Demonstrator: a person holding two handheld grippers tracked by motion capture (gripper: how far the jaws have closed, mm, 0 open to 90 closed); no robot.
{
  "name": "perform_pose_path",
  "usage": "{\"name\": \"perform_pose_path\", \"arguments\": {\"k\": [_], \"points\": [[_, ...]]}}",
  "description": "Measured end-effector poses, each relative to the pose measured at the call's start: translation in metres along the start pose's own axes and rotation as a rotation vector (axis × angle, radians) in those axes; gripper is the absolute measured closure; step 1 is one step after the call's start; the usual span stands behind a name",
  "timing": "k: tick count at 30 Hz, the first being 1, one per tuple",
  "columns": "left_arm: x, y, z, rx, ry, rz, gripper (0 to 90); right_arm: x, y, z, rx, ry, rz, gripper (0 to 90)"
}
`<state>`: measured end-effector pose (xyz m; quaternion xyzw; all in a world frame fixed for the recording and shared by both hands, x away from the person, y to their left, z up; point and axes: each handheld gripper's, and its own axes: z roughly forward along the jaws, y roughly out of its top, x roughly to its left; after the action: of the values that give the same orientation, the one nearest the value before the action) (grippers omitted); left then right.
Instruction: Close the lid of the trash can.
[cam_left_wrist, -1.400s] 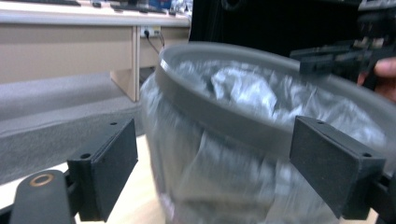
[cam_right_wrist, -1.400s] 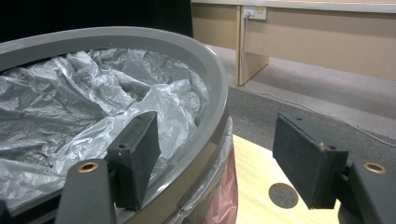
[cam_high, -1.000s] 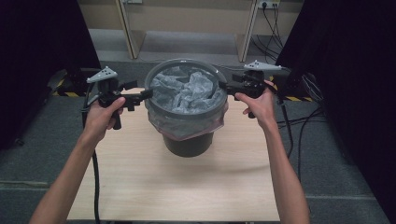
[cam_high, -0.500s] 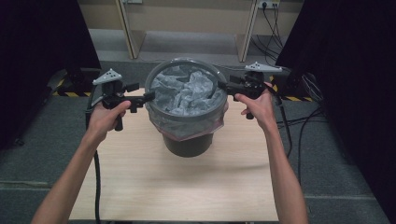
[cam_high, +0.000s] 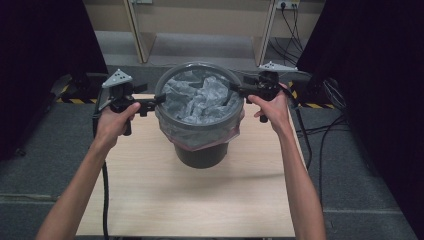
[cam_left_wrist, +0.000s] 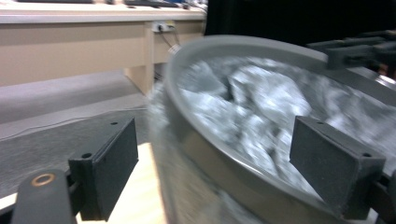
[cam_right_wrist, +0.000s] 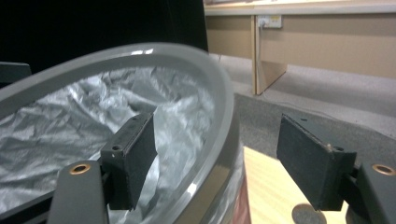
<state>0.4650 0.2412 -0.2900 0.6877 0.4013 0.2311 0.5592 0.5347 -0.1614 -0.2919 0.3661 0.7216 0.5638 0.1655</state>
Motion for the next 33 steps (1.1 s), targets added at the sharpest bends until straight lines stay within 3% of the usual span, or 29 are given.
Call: {"name": "perform_pose_path", "arguments": {"k": [1,3,5,10,13,20,24,27,33], "points": [[0.003,0.001,0.001,-0.005,0.012,-0.013,14.9,-0.001,0.001,0.001,-0.003,-0.004,-0.001,28.5],[0.008,0.000,0.006,0.019,0.059,0.015,14.9,-0.004,0.002,0.003,0.009,-0.018,-0.005,28.5],[0.011,-0.002,0.009,0.018,0.034,-0.017,14.0,-0.007,0.000,0.005,0.027,-0.037,-0.018,28.1],[0.014,-0.004,0.011,0.018,0.025,-0.025,13.5,-0.011,-0.007,0.007,0.008,-0.009,0.039,27.9],[0.012,-0.003,0.011,0.017,0.042,-0.010,13.5,-0.012,-0.008,0.009,0.012,-0.012,0.059,28.0],[0.008,-0.001,0.008,0.017,0.044,0.007,14.8,-0.011,-0.007,0.008,0.020,-0.001,0.034,26.8],[-0.002,0.002,0.004,0.008,0.041,0.038,15.0,-0.009,-0.003,0.003,-0.009,0.020,0.050,24.6],[-0.010,0.003,0.001,-0.001,0.028,0.049,14.8,-0.008,0.000,-0.004,-0.034,0.030,0.063,24.8],[-0.018,0.001,-0.016,-0.037,-0.037,0.035,14.8,-0.014,-0.003,-0.024,-0.057,-0.010,0.068,24.6]]}}
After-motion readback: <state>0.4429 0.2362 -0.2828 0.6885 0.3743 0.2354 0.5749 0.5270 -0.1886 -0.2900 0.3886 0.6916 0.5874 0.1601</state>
